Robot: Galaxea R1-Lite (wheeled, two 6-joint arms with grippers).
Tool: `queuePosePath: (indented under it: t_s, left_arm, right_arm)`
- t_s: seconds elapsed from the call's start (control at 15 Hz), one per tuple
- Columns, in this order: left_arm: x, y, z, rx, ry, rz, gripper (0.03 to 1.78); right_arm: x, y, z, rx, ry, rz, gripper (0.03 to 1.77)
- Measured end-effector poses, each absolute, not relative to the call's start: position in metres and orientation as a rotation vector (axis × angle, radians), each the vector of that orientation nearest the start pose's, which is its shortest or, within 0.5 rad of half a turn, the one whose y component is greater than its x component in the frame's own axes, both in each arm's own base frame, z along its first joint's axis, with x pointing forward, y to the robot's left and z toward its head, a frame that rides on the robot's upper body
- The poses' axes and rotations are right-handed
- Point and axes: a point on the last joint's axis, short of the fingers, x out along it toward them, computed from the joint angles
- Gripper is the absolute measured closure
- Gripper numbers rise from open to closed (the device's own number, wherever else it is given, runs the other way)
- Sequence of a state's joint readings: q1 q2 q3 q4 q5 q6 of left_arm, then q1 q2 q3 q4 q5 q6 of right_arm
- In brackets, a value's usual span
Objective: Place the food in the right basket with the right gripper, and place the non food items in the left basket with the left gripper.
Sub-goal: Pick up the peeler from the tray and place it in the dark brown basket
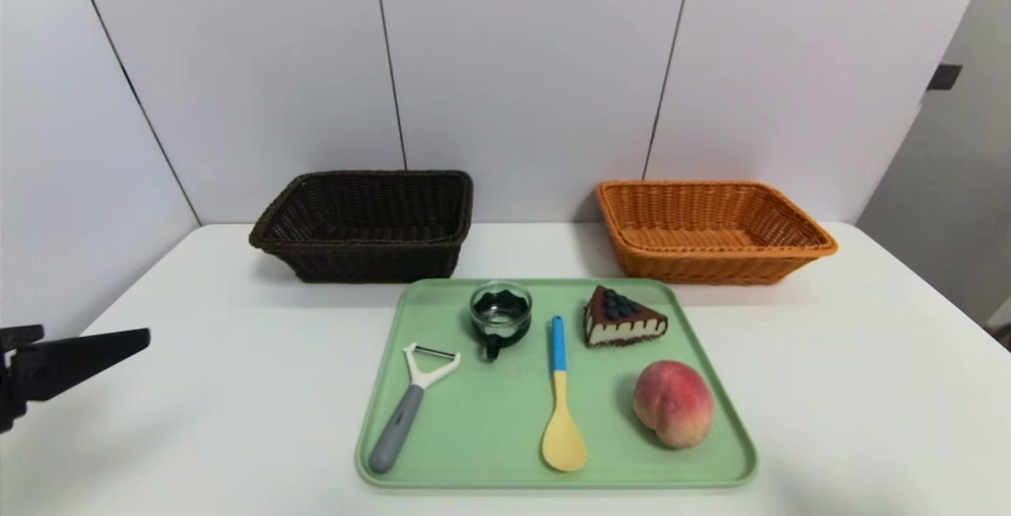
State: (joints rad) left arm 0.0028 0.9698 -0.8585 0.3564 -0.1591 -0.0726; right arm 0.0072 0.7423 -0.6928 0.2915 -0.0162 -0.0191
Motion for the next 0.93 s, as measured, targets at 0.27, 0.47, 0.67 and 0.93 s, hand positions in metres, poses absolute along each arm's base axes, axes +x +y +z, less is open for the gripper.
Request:
queuePosePath:
  t_s: [0.27, 0.47, 0.67, 0.93]
  left_arm:
    - [0.146, -0.017, 0.267, -0.11, 0.537, -0.278, 0.12]
    - [0.163, -0.037, 0.269, -0.103, 0.573, -0.375, 0.12]
    - [0.173, -0.059, 0.27, -0.091, 0.606, -0.471, 0.12]
    - [0.181, -0.082, 0.272, -0.122, 0.644, -0.545, 0.12]
  right_arm:
    - [0.102, 0.007, 0.255, -0.014, 0.427, 0.133, 0.1]
    - [0.128, 0.025, 0.257, -0.038, 0.485, 0.269, 0.1]
    - [0.145, 0.042, 0.26, -0.062, 0.514, 0.356, 0.1]
    - [0.156, 0.053, 0.263, -0.075, 0.547, 0.407, 0.1]
